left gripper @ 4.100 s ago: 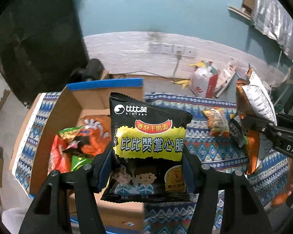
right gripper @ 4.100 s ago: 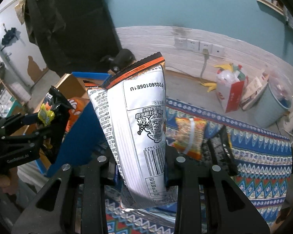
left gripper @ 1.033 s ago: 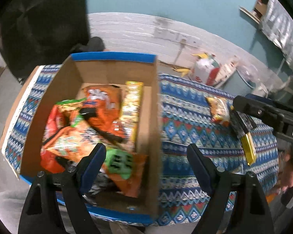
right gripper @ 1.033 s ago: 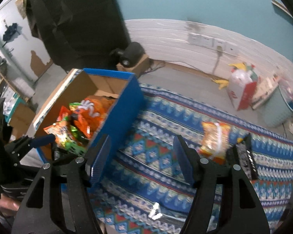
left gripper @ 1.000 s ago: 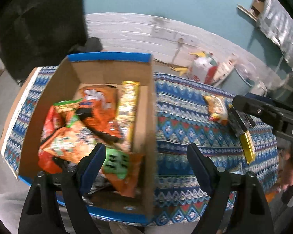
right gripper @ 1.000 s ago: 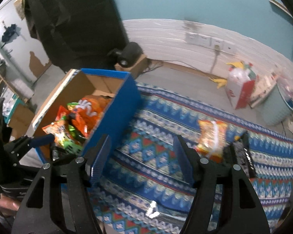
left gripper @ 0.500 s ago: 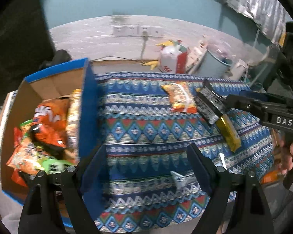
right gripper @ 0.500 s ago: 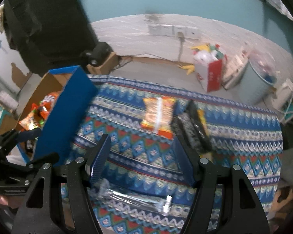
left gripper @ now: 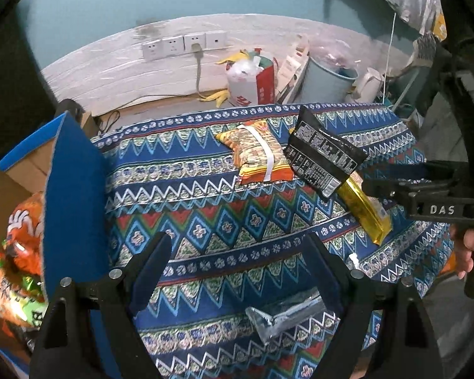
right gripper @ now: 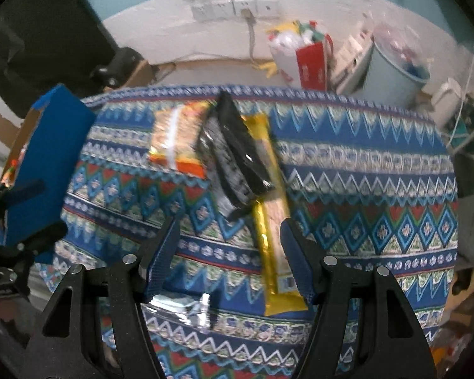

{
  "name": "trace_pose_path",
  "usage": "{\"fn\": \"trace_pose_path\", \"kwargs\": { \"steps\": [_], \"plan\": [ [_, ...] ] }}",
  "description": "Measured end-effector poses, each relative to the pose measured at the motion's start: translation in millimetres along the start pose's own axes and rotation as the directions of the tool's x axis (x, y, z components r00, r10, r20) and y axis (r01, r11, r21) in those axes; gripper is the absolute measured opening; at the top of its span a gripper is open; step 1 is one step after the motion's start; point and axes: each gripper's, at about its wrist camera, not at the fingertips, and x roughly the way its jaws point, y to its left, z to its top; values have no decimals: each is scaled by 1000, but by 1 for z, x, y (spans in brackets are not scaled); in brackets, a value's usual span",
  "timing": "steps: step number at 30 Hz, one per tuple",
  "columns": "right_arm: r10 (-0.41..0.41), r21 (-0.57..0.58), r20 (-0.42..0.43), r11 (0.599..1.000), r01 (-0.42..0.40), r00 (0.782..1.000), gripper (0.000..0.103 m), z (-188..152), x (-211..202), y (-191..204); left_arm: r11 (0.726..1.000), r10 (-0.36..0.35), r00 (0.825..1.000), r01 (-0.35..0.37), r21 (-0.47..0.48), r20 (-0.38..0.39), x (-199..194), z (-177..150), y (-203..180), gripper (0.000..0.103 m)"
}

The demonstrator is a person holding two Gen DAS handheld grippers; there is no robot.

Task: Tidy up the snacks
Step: 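Move both open tools back over the remaining snacks, then grasp the long yellow bar with the right tool while the left tool grasps the silver foil bar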

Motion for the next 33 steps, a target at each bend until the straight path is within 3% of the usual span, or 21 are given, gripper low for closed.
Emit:
{"fn": "trace_pose_path", "kwargs": {
  "steps": [11, 17, 23, 28, 33],
  "plan": [
    [-10, 37, -88, 999, 13, 996, 65, -12, 48, -30, 998, -36, 997, 40, 57, -64, 36, -5, -13, 86],
    [-58, 24, -121, 998, 61, 991, 38, -23, 68, -38, 987, -71, 992, 85, 136, -106, 42, -22, -30, 86],
    [-76, 38, -122, 996, 81, 990, 31, -38, 60, -42, 965, -104, 987, 129, 226, -119, 37, -38, -51, 86],
    [-58, 105, -166, 991, 76, 984, 29, -68, 42, -48, 952, -155, 976, 189, 239, -156, 37, -47, -60, 86],
    [-27, 168, -187, 984, 59, 982, 29, -96, 26, -55, 936, -145, 972, 195, 294, -182, 42, -56, -72, 86]
  ]
}}
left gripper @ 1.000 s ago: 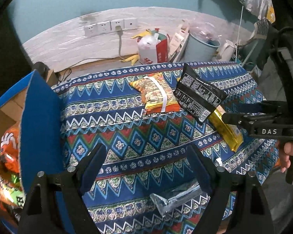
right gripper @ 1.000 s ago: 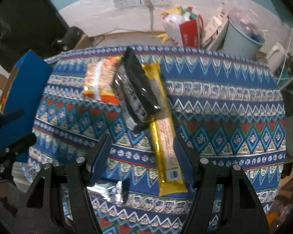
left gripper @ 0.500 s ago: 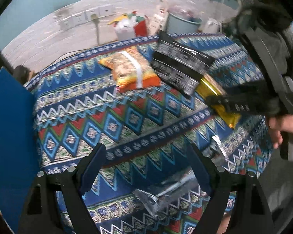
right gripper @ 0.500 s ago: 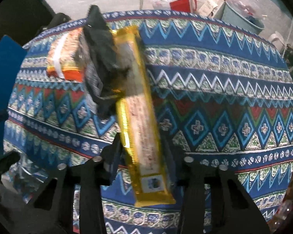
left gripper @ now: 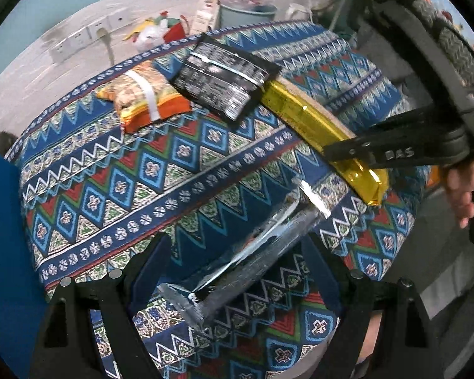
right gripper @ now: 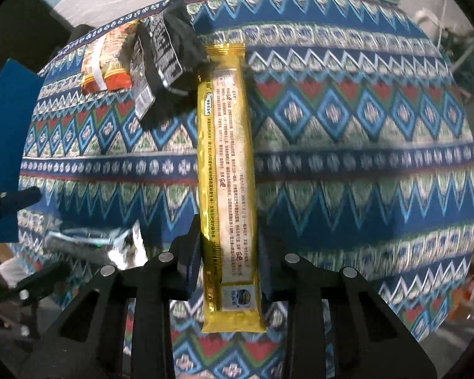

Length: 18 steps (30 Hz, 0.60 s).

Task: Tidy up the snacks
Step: 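Grasp the long yellow bar with the right tool while the left tool grasps the silver foil bar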

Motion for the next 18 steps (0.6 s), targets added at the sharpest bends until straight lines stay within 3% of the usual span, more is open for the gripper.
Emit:
{"fn": "trace_pose_path", "kwargs": {
  "steps": [6, 10, 13, 15, 18],
  "plan": [
    [22, 14, 21, 1000, -22, 1000, 34, -14, -8, -8, 999, 31, 999, -30, 39, -28, 17, 2, -7, 86],
    [16, 12, 43, 1000, -16, 999, 39, 3, -7, 1, 999, 32, 999, -31, 40, -38, 25, 2, -7, 83],
    [14, 9, 56, 1000, -15, 998, 43, 11, -4, 4, 999, 32, 998, -30, 42, -49, 31, 1, -7, 62],
    [-1, -6, 63, 1000, 1, 998, 47, 15, 0, 7, 998, 40, 997, -37, 41, -66, 36, 0, -7, 42],
    [-32, -32, 77, 999, 35, 997, 47, 22, 10, 20, 999, 43, 997, -42, 25, -66, 39, 0, -3, 33]
  ]
}}
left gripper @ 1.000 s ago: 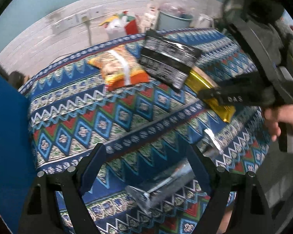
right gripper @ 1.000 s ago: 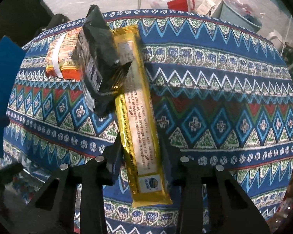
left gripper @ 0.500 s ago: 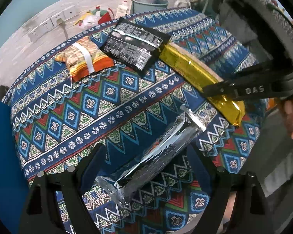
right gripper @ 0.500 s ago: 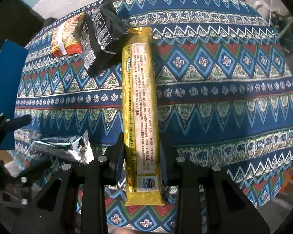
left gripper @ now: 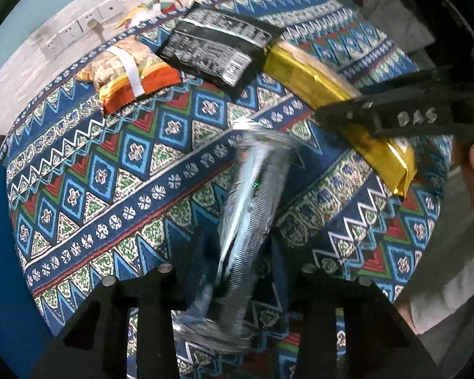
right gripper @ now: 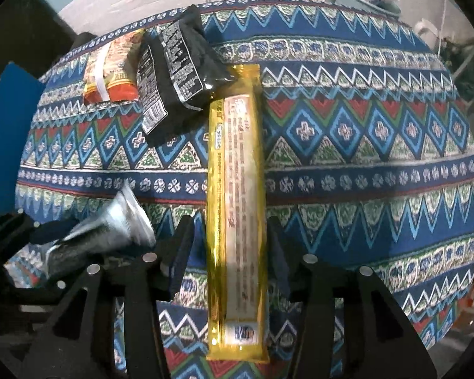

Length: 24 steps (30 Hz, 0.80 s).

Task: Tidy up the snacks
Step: 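Grasp the long yellow bar with the right tool while the left tool grasps the silver foil bar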

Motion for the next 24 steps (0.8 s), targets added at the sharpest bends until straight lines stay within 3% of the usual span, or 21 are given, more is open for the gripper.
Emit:
{"fn": "trace_pose_path", "kwargs": {
  "steps": [5, 8, 15, 24],
  "plan": [
    [-38, -25, 35, 999, 39, 999, 48, 10, 12, 17, 998, 26, 1000, -26, -50, 4, 0, 2, 10, 28],
    [-83, -41, 57, 996, 85, 995, 33, 12, 16, 24, 996, 42, 999, -41, -82, 11, -1, 4, 16, 27],
    [-66, -1, 78, 998, 66, 995, 31, 6, 2, 18, 983, 59, 997, -51, -179, 41, -15, 4, 33, 27],
    [-70, 36, 176, 997, 65, 982, 31, 10, -43, 7, 964, 82, 990, -50, -260, 113, -51, 1, 48, 27]
  ]
}}
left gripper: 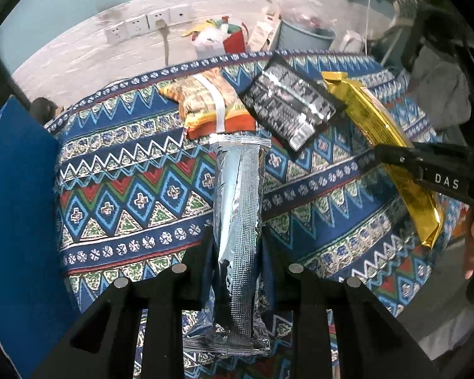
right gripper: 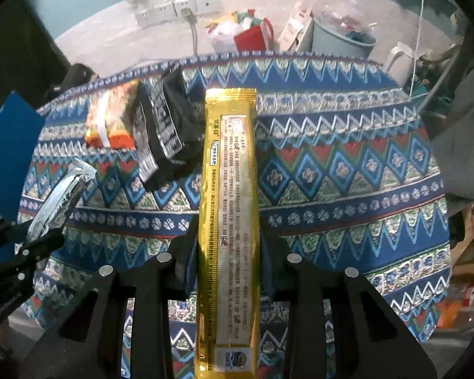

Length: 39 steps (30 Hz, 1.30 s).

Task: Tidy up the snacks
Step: 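Grasp the long yellow bar with the right tool while the left tool grasps the silver foil bar, then lift both bars upright and carry them over the cardboard box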

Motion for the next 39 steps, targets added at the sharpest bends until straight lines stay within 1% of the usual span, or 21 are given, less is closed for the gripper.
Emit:
{"fn": "trace_pose_path", "kwargs": {
  "steps": [8, 11, 15, 22, 24, 31, 34, 36, 39],
  "plan": [
    [23, -10, 77, 1000, -23, 997, 31, 8, -30, 5, 999, 27, 999, -25, -48, 39, -14, 8, 6, 27],
    [50, -15, 105, 999, -49, 993, 31, 12, -43, 12, 997, 33, 998, -29, -68, 57, -22, 10, 10, 27],
    [84, -33, 136, 996, -80, 987, 31, 17, -50, 25, 996, 55, 994, -48, -79, 95, -38, 12, 14, 27],
    [113, -95, 176, 991, -97, 978, 31, 24, -61, 53, 993, 63, 987, -46, -112, 151, -68, 13, 26, 27],
    [121, -115, 186, 988, -101, 975, 31, 27, -64, 62, 990, 73, 984, -51, -129, 165, -77, 12, 34, 27],
    [177, -168, 191, 975, -145, 966, 31, 36, -69, 96, 978, 76, 981, -38, -207, 178, -97, 8, 64, 27],
    [194, -201, 192, 967, -155, 962, 31, 39, -71, 112, 972, 103, 976, -57, -229, 192, -105, 6, 79, 27],
    [204, -216, 193, 963, -162, 960, 31, 41, -72, 123, 966, 114, 974, -64, -249, 196, -109, 5, 89, 27],
    [229, -233, 184, 955, -183, 956, 31, 46, -71, 138, 951, 126, 973, -63, -303, 193, -115, 1, 111, 27]
  ]
}}
